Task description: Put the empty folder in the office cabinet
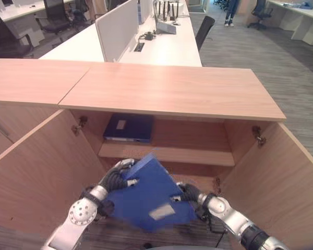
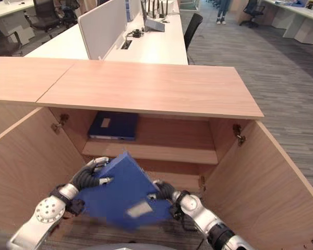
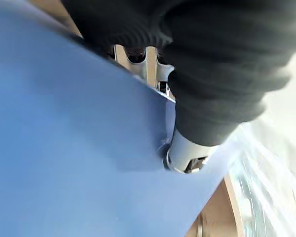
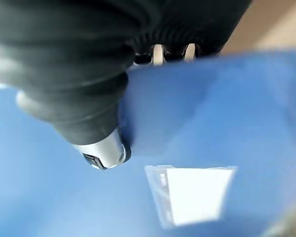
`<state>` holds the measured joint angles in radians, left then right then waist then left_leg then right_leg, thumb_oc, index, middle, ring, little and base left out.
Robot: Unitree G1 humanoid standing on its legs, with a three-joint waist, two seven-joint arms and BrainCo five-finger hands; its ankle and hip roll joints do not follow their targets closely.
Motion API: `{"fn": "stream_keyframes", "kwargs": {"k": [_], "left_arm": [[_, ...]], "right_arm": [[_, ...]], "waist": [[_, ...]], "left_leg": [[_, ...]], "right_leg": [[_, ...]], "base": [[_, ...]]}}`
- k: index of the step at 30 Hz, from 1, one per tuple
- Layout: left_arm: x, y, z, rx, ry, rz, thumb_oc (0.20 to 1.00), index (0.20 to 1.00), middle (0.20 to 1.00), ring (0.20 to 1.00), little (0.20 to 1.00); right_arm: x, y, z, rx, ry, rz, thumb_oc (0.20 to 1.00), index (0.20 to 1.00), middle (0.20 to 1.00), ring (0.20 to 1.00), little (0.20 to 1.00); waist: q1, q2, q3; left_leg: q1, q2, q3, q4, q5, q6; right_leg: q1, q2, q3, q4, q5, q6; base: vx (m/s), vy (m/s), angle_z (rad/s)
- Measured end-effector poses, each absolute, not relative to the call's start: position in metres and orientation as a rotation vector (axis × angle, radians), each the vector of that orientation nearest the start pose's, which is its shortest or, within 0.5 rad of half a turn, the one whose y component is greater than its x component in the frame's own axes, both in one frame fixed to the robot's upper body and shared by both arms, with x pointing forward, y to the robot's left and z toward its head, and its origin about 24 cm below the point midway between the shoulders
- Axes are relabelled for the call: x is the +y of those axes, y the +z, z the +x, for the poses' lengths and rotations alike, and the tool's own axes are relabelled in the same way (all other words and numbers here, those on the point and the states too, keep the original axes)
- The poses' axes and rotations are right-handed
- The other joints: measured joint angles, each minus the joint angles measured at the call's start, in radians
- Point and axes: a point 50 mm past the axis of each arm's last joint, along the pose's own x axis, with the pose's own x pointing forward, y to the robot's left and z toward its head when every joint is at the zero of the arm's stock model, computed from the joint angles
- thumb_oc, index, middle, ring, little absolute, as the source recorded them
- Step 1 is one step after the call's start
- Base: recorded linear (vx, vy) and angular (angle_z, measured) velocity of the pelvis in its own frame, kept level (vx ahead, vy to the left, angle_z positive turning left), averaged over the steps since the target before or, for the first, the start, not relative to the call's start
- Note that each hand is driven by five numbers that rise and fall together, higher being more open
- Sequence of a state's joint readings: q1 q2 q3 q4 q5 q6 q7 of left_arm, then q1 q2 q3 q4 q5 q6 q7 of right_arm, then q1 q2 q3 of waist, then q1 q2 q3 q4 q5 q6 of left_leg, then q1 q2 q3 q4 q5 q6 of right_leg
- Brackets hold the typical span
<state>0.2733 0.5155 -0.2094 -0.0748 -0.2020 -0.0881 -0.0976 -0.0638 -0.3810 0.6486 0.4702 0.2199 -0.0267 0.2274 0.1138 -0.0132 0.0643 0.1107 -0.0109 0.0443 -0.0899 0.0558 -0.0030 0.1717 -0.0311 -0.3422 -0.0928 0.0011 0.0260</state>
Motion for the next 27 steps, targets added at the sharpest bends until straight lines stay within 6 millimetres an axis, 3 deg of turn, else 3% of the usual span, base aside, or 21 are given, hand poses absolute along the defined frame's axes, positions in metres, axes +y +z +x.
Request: {"fn": "stream_keyframes", "kwargs": {"k": [2, 5, 8, 10, 11, 15, 17, 19, 20, 21, 22, 23, 24, 25, 27], "left_arm": [[0.205, 0.001, 0.184, 0.234, -0.205, 0.173, 1.0, 1.0, 1.0, 1.0, 1.0], [0.219, -0.03, 0.17, 0.367, -0.072, 0.095, 1.0, 1.0, 1.0, 1.0, 1.0], [0.229, -0.056, 0.159, 0.504, -0.02, 0.157, 1.0, 1.0, 1.0, 1.0, 1.0], [0.238, -0.077, 0.144, 0.622, 0.037, 0.207, 1.0, 1.0, 1.0, 1.0, 1.0], [0.244, -0.099, 0.129, 0.752, 0.094, 0.202, 1.0, 1.0, 1.0, 1.0, 1.0], [0.246, -0.143, 0.085, 1.073, 0.209, 0.133, 1.0, 1.0, 1.0, 1.0, 1.0], [0.244, -0.157, 0.06, 1.192, 0.289, 0.052, 1.0, 1.0, 1.0, 1.0, 1.0], [0.243, -0.166, 0.051, 1.31, 0.374, -0.012, 1.0, 1.0, 1.0, 1.0, 1.0], [0.239, -0.169, 0.041, 1.35, 0.408, -0.056, 1.0, 1.0, 1.0, 1.0, 1.0], [0.239, -0.17, 0.039, 1.365, 0.424, -0.07, 1.0, 1.0, 1.0, 1.0, 1.0], [0.238, -0.171, 0.03, 1.393, 0.462, -0.108, 1.0, 1.0, 1.0, 1.0, 1.0], [0.239, -0.171, 0.031, 1.412, 0.477, -0.115, 1.0, 1.0, 1.0, 1.0, 1.0], [0.235, -0.173, 0.011, 1.499, 0.477, -0.11, 1.0, 1.0, 1.0, 1.0, 1.0], [0.229, -0.174, -0.004, 1.565, 0.47, -0.117, 1.0, 1.0, 1.0, 1.0, 1.0], [0.216, -0.176, -0.017, 1.622, 0.423, -0.117, 1.0, 1.0, 1.0, 1.0, 1.0]], "right_arm": [[-0.131, -0.083, 0.187, 0.627, 0.622, -0.179, 0.2, 0.2, 0.2, 0.2, 0.2], [-0.143, -0.093, 0.182, 0.693, 0.539, -0.135, 0.2, 0.2, 0.2, 0.2, 0.2], [-0.15, -0.1, 0.176, 0.742, 0.498, -0.107, 0.2, 0.2, 0.2, 0.2, 0.2], [-0.153, -0.104, 0.173, 0.775, 0.473, -0.092, 0.2, 0.2, 0.2, 0.2, 0.2], [-0.155, -0.106, 0.172, 0.793, 0.455, -0.082, 0.2, 0.2, 0.2, 0.2, 0.2], [-0.154, -0.105, 0.174, 0.801, 0.45, -0.068, 0.2, 0.2, 0.2, 0.2, 0.2], [-0.149, -0.104, 0.182, 0.797, 0.461, -0.065, 0.2, 0.2, 0.2, 0.2, 0.2], [-0.143, -0.1, 0.193, 0.777, 0.483, -0.077, 0.2, 0.2, 0.2, 0.2, 0.2], [-0.139, -0.097, 0.198, 0.762, 0.478, -0.053, 0.2, 0.2, 0.2, 0.2, 0.2], [-0.139, -0.096, 0.2, 0.757, 0.472, -0.047, 0.2, 0.2, 0.2, 0.2, 0.2], [-0.141, -0.095, 0.205, 0.746, 0.455, -0.045, 0.2, 0.2, 0.2, 0.2, 0.2], [-0.14, -0.092, 0.214, 0.733, 0.436, -0.043, 0.2, 0.2, 0.2, 0.2, 0.2], [-0.146, -0.095, 0.212, 0.754, 0.397, -0.037, 0.2, 0.2, 0.2, 0.2, 0.2], [-0.15, -0.099, 0.21, 0.775, 0.38, -0.034, 0.2, 0.2, 0.2, 0.2, 0.2], [-0.153, -0.103, 0.207, 0.803, 0.369, -0.039, 0.2, 0.2, 0.2, 0.2, 0.2]], "waist": [[0.007, 0.003, 0.0], [0.004, 0.011, -0.005], [0.005, 0.002, -0.006], [0.003, -0.002, -0.004], [0.002, -0.005, -0.002], [0.002, -0.015, 0.008], [-0.011, -0.028, 0.019], [-0.014, -0.039, 0.031], [-0.02, -0.054, 0.045], [-0.013, -0.057, 0.06], [-0.003, -0.06, 0.078], [-0.007, -0.071, 0.103], [0.006, -0.055, 0.111], [0.005, -0.058, 0.117], [0.008, -0.067, 0.133]], "left_leg": [[-0.002, 0.0, -0.003, 0.0, -0.004, -0.006], [-0.003, 0.0, -0.004, 0.0, -0.004, -0.006], [-0.021, 0.002, -0.012, 0.0, -0.002, -0.008], [-0.027, 0.002, -0.019, 0.0, 0.002, -0.006], [-0.026, 0.002, -0.019, 0.0, 0.008, -0.007], [-0.025, 0.007, -0.01, 0.001, 0.008, -0.007], [-0.045, 0.012, -0.002, 0.032, 0.004, -0.014], [-0.072, 0.015, 0.007, 0.077, -0.004, -0.025], [-0.112, 0.021, 0.013, 0.161, -0.021, -0.048], [-0.125, 0.02, 0.02, 0.197, -0.021, -0.049], [-0.224, 0.034, 0.028, 0.391, -0.03, -0.074], [-0.339, 0.046, 0.03, 0.614, -0.013, -0.098], [-0.422, 0.075, 0.028, 0.739, 0.036, -0.126], [-0.477, 0.096, 0.033, 0.743, 0.057, -0.131], [-0.496, 0.105, 0.037, 0.457, 0.065, -0.127]], "right_leg": [[-0.005, 0.0, -0.003, 0.0, -0.004, 0.001], [-0.006, 0.0, -0.004, 0.0, -0.005, 0.001], [-0.016, 0.004, -0.008, 0.0, -0.006, -0.001], [-0.02, 0.004, -0.013, 0.0, -0.007, -0.003], [-0.022, 0.004, -0.013, -0.001, -0.008, -0.004], [-0.027, 0.009, -0.008, -0.001, -0.01, -0.007], [-0.037, 0.011, -0.001, 0.0, -0.013, -0.007], [-0.049, 0.008, 0.007, 0.008, -0.009, -0.012], [-0.065, 0.005, 0.017, 0.032, -0.022, -0.033], [-0.062, 0.001, 0.025, 0.035, -0.021, -0.044], [-0.09, 0.013, 0.024, 0.094, -0.039, -0.076], [-0.116, -0.009, 0.034, 0.147, -0.061, -0.106], [-0.106, 0.003, 0.05, 0.148, -0.067, -0.126], [-0.1, 0.005, 0.057, 0.122, -0.067, -0.142], [-0.072, 0.003, 0.056, 0.022, -0.056, -0.145]], "base": [[-0.01, -0.052, 0.09], [-0.01, -0.044, 0.01], [0.0, -0.059, 0.05], [0.0, -0.053, 0.07], [0.0, -0.058, 0.02], [-0.02, -0.076, -0.03], [-0.08, -0.074, -0.12], [-0.1, -0.107, -0.18], [-0.13, -0.149, -0.2], [-0.09, -0.103, -0.22], [0.01, -0.107, -0.23], [0.09, -0.035, -0.33], [0.14, 0.002, -0.38], [0.13, 0.157, -0.41], [0.2, 0.216, -0.2]]}}
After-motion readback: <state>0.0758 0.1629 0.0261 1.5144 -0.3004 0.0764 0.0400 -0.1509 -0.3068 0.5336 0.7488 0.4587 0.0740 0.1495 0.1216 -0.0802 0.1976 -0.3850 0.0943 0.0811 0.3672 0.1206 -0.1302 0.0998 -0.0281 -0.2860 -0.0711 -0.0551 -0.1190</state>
